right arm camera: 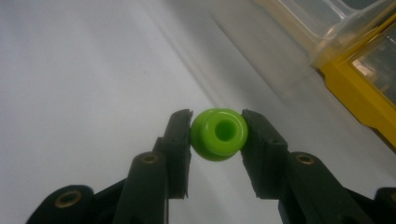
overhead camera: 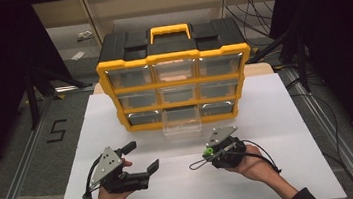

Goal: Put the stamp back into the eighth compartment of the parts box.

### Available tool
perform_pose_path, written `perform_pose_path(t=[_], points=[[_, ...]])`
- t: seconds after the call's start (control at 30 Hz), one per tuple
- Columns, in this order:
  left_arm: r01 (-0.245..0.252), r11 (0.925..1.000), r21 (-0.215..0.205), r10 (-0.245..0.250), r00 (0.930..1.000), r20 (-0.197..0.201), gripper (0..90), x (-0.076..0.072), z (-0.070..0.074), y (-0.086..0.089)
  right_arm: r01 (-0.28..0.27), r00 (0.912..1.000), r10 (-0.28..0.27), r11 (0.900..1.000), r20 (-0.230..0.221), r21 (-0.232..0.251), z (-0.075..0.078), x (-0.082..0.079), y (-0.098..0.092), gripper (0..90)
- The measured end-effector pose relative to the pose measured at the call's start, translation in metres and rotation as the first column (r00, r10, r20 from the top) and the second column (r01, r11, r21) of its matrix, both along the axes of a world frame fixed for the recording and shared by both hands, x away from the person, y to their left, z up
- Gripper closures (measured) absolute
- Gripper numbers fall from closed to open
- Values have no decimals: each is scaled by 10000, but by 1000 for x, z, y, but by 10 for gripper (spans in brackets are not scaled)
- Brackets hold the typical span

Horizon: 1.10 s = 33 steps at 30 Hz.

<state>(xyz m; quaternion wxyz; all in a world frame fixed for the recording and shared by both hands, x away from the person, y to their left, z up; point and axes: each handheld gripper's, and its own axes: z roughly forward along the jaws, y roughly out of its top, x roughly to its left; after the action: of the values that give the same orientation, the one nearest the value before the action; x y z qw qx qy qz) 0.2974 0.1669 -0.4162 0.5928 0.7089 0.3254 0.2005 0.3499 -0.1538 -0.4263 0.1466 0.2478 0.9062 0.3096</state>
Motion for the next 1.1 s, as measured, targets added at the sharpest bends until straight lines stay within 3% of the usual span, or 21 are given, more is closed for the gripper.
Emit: perform_pose_path(t=[0.57, 1.1], points=[[20, 10000, 13, -20, 10000, -7, 68, 0, 0, -1, 71, 9997, -78, 9996, 253, 273, 4, 1, 1, 647], [13, 10000, 11, -13, 10000, -4, 68, 0, 0, -1, 154, 9985, -198, 9963, 511, 843, 15, 4, 4, 647]])
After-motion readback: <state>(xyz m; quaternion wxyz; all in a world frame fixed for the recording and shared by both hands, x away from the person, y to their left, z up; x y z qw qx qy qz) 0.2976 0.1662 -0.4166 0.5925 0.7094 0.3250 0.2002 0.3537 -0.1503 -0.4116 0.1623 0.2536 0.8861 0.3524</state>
